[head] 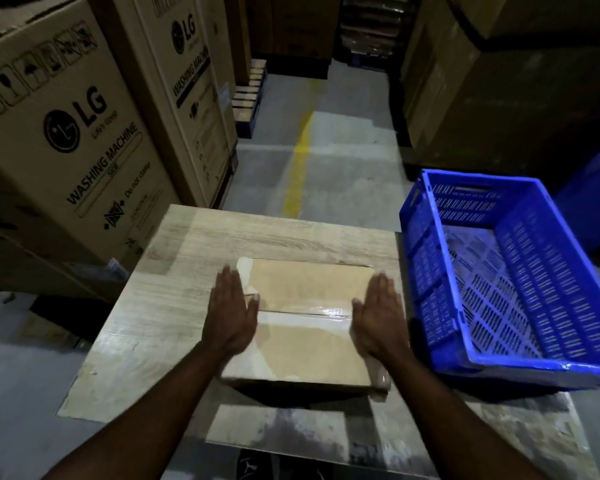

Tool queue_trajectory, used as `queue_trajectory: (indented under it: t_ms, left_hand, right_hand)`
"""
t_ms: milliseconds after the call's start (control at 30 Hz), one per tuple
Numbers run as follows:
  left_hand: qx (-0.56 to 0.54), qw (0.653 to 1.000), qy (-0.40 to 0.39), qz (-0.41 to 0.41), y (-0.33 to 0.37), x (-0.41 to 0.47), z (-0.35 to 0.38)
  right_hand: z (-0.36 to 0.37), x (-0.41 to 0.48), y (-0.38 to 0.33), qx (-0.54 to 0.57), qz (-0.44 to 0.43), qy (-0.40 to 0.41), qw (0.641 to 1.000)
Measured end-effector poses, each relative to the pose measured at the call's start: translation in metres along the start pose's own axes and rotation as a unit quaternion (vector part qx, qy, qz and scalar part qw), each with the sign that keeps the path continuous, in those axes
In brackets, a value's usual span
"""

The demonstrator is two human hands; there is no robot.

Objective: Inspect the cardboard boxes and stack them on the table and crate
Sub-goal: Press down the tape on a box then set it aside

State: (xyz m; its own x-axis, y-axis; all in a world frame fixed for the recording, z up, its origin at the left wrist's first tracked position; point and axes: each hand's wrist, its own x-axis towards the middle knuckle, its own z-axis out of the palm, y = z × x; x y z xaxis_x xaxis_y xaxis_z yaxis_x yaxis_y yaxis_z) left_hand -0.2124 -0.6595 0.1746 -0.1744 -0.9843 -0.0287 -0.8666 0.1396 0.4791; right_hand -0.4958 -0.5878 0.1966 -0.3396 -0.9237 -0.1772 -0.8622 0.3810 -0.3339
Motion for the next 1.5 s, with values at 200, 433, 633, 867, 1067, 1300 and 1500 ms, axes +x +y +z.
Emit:
queue_trajectory:
  t_ms: [200,433,633,867,1067,1300,1500]
  left_hand:
    - [-0.163,0.985,-0.009,-0.045,0.0,0.018,-0.002]
    - [-0.194,0.979,0.058,0.018,0.028,0.021,-0.021]
    - [-0.194,0.977,0.083,-0.001,0.043,0.044,-0.046]
    - [-0.207,0.973,0.106,-0.013,0.038,0.025,-0.052]
    - [-0.234,0.963,0.134,-0.03,0.033,-0.01,-0.045]
    - [-0.265,0.955,0.134,-0.023,0.008,-0.048,-0.022]
    - [-0.252,0.962,0.108,-0.021,-0.012,-0.064,-0.019]
  right_hand:
    - [-0.009,0.016,0.004,0.169,0.087,-0.07,0.979]
    - [-0.034,0.016,-0.001,0.193,0.089,-0.01,0.977]
    - [-0.07,0.016,-0.016,0.205,0.068,0.065,0.974]
    - [-0.065,0.001,-0.012,0.26,0.038,0.118,0.957]
    - [-0.048,-0.026,-0.001,0.326,0.041,0.151,0.932]
    - [-0.012,-0.061,0.013,0.314,0.046,0.177,0.932]
    - [0.003,-0.077,0.023,0.31,0.054,0.133,0.94]
